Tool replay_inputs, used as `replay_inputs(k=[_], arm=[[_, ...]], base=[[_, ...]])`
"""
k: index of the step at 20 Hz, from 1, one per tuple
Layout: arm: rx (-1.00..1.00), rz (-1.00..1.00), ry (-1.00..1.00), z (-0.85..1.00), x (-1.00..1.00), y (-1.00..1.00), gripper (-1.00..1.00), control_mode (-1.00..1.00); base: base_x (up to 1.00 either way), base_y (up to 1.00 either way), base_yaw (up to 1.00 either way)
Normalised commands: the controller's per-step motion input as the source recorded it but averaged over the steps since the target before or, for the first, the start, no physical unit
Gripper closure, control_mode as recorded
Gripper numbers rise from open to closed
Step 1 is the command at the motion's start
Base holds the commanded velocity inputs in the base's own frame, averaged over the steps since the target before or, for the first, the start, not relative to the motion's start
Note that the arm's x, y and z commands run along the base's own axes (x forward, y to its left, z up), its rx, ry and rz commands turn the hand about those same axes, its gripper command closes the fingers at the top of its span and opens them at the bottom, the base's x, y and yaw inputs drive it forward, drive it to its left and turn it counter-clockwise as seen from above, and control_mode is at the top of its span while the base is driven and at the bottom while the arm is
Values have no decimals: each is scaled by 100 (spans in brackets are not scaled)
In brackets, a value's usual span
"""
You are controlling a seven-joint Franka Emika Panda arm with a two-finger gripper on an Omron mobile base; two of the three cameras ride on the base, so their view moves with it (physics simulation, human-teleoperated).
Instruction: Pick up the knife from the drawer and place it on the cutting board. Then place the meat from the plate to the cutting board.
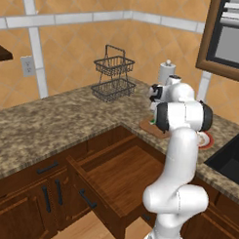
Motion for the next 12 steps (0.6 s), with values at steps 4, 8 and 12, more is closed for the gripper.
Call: replay_inputs(k=[4,8,12], arm=[[-3,8,3,100,-71,0,-100,-100],[0,12,8,89,-77,-19,-100,-100],[-4,26,24,81,-50,-33,-100,-100]], base=[[0,0,0],[0,0,0],[0,0,0]])
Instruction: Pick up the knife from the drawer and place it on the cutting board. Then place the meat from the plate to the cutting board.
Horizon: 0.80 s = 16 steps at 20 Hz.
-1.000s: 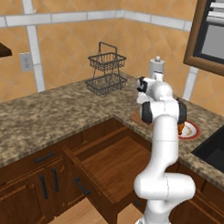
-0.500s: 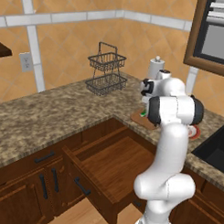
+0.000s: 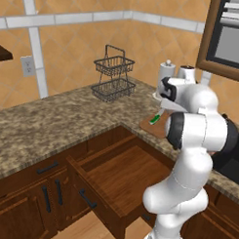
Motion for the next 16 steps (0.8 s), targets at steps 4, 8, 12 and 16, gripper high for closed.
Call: replay_inputs(k=[4,8,12,16], arm=[[0,36,23,16,-36,-50,-100,-100],[4,13,8,-35,-31,-86,-100,-100],[6,8,11,-31,-13,-63,-100,-100],[7,2,2,-49,0,-18,-100,-100]], base=[[0,0,0],[0,0,0],[0,0,0],[0,0,0]])
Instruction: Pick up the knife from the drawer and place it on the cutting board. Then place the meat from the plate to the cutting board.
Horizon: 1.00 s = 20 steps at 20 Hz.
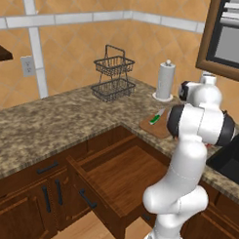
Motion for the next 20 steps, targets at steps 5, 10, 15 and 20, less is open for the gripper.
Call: replay_inputs(k=[5,10,15,20], arm=[[4,0,0,-51,9,-9,-100,-100],[0,0,-1,-46,12,-29,-100,-100],[2,4,0,-30,21,0,-100,-100],[1,9,0,-33,9,7,-100,-100]], base=[[0,0,0],[0,0,0],[0,0,0],[0,0,0]])
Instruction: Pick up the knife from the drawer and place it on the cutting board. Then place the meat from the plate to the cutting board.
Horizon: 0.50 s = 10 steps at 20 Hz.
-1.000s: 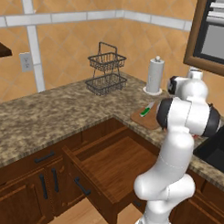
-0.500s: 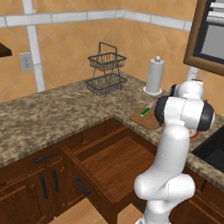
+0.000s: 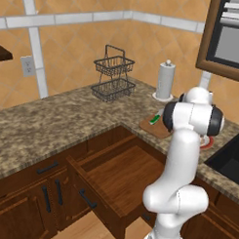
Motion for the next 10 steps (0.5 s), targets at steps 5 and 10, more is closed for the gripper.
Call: replay_inputs(k=[5,10], arm=[[0,8,-1,-28,0,4,-100,-100],[0,6,-1,-18,0,0,-100,-100]], base=[[0,0,0],[0,0,0]])
